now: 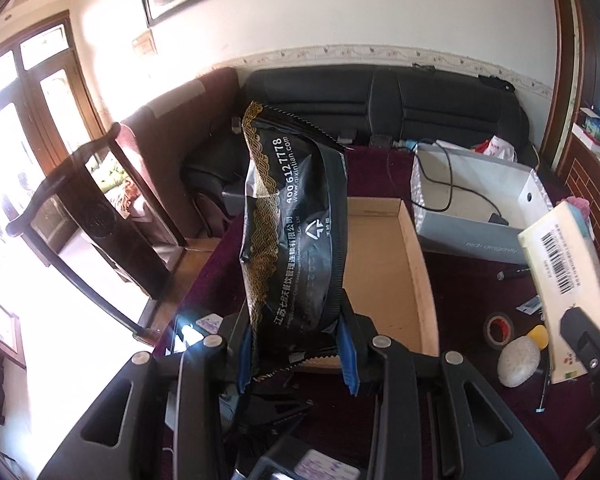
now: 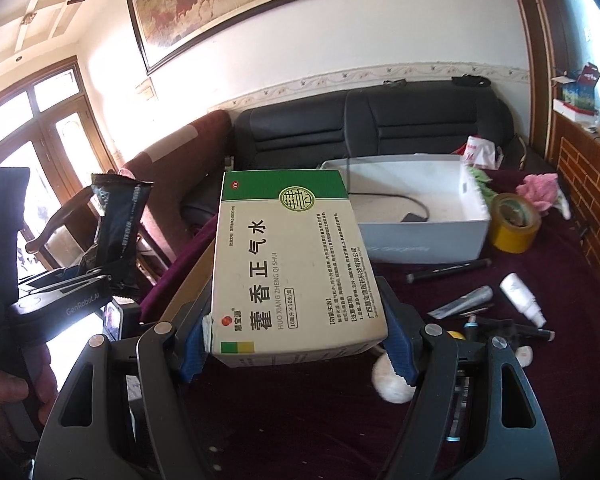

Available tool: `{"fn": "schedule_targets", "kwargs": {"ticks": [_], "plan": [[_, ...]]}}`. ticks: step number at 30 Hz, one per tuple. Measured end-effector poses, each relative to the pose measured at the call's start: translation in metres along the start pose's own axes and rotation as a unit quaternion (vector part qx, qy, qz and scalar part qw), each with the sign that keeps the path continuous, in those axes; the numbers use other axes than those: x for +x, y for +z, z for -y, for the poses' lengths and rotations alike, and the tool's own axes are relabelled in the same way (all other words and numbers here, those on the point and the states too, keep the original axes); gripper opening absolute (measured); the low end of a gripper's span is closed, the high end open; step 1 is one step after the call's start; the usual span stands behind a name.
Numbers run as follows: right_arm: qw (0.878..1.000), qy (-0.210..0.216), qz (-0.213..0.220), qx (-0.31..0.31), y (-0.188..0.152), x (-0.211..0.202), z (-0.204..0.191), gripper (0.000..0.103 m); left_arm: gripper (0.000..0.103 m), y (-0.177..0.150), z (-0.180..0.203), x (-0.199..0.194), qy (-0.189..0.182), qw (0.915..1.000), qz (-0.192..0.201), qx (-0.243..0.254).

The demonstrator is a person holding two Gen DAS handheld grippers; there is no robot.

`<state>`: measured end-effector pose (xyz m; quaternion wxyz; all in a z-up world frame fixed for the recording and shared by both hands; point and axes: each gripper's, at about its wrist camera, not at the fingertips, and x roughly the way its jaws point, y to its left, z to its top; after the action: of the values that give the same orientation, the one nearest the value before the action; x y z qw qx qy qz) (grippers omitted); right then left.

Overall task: Organize objects
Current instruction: 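Lift the black bag with the left tool while the right tool lifts the medicine box toward the cardboard tray, then lower the bag into the cardboard tray and open the left tool while the right tool releases the box there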

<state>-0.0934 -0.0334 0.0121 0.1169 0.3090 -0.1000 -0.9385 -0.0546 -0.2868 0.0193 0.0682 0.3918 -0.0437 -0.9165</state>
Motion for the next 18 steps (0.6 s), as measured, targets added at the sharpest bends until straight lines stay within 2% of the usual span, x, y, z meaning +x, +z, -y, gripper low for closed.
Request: {"fn": "schedule_targets", "kwargs": {"ticks": [4,8,14,18], "plan": [[1.000,0.009,-0.026,0.005,0.001,0.029,-0.017,0.073,0.034,0.011,-0.007,0.024,-0.013,0.9994,-0.026,0.018],[0.998,0.015,-0.058,0.017,0.004,0.062,-0.028,0.073,0.036,0.024,-0.005,0.058,-0.039,0.9951,-0.075,0.051],[0.994,0.008,-0.109,0.016,0.006,0.118,-0.043,0.073,0.038,0.032,-0.007,0.097,-0.029,0.9909,-0.106,0.077],[0.990,0.000,-0.138,0.014,0.003,0.154,-0.051,0.073,0.038,0.035,-0.008,0.114,-0.037,0.9891,-0.119,0.078]]}}
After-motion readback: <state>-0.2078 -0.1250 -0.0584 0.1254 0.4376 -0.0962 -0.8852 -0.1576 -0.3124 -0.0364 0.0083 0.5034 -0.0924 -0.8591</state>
